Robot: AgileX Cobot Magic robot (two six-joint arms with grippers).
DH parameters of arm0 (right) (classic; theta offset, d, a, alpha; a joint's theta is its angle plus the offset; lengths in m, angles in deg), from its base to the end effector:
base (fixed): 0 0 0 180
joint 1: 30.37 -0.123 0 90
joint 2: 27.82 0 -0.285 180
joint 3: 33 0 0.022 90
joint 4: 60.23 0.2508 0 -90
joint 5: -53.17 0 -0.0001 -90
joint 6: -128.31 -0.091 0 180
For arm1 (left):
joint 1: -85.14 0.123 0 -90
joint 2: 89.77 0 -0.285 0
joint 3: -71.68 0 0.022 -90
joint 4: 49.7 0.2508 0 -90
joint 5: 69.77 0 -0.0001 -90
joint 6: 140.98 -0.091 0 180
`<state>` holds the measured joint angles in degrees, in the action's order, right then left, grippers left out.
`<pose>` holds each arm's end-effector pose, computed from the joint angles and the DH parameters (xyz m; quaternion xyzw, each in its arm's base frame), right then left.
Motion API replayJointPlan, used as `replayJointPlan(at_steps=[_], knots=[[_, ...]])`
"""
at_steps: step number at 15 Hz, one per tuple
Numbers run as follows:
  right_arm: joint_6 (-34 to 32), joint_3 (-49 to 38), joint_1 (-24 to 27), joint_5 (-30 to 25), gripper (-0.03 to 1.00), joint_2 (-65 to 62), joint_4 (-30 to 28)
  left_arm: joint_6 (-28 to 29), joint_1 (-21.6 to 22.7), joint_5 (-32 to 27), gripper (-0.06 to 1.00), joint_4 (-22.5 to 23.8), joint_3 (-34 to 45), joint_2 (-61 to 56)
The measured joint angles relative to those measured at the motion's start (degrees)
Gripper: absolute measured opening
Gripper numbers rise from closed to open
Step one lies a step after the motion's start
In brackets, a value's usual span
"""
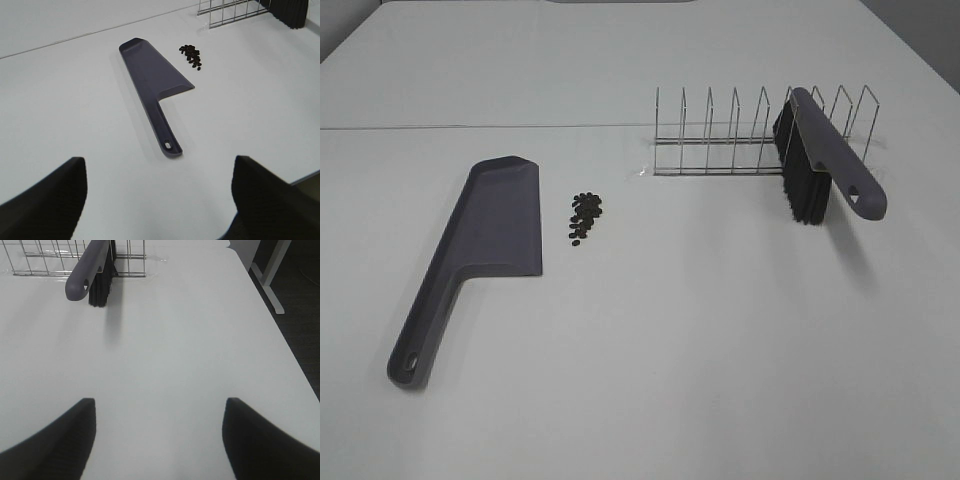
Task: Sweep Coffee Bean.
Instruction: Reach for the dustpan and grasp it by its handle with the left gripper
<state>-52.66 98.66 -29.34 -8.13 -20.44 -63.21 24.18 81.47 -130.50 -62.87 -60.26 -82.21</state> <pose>-0.0069 -0.0040 0.2777 0.0161 0.8523 -0.0262 0.5222 -0.0088 -0.0176 0.2815 0.1408 0.8322 -0.0630 0.5325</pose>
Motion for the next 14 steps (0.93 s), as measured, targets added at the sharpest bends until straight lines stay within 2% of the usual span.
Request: replayJointPlan(at_steps=[14], knots=[[0.0, 0.0, 0.0, 0.0, 0.68, 0.0, 0.0, 0.0, 0.0, 0.0, 0.76, 0.0, 0.0, -0.1]])
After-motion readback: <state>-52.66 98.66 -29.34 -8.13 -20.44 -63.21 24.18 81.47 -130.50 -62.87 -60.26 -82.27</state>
